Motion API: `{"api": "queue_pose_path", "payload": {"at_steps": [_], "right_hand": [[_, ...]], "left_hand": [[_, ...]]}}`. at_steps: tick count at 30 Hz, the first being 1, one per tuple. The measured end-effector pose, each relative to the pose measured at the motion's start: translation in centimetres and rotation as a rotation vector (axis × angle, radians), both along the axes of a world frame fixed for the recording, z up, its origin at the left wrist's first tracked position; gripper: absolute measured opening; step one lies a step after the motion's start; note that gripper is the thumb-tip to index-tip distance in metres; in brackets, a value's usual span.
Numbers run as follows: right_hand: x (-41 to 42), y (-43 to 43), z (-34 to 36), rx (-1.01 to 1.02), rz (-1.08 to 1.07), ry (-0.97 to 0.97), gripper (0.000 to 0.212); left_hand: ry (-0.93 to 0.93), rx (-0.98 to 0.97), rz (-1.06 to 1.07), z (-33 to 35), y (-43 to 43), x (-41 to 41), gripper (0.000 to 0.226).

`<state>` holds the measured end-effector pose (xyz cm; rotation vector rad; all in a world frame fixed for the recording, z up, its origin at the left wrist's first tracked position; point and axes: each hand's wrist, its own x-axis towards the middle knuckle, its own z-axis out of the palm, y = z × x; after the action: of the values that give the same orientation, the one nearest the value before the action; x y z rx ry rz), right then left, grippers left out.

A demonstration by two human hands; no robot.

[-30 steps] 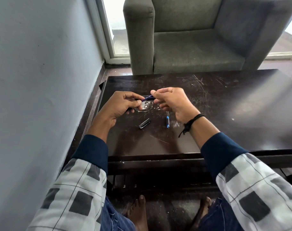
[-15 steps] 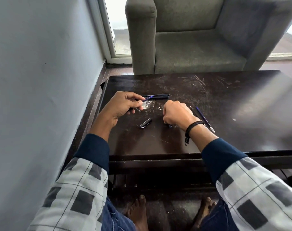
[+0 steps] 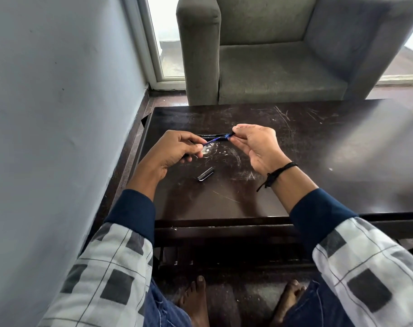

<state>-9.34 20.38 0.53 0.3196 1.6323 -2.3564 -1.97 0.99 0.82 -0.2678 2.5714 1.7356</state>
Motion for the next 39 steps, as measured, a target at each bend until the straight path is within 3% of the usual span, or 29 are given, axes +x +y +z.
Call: {"api": "queue_pose_path", "payload": {"at_steps": [21,39], "right_hand": [[0.4,-0.8,-0.7,-0.037,0.007,-0.021,0.026],[1.3,-1.3,-0.8,0.025,0.175,-0.005,0.018]], "left_hand": [[-0.034,-0.036,0.01,0.1,0.1,0.1,0.017],[-0.02,-0.046,0.006,0.1,0.9,0.0,0.019]]}}
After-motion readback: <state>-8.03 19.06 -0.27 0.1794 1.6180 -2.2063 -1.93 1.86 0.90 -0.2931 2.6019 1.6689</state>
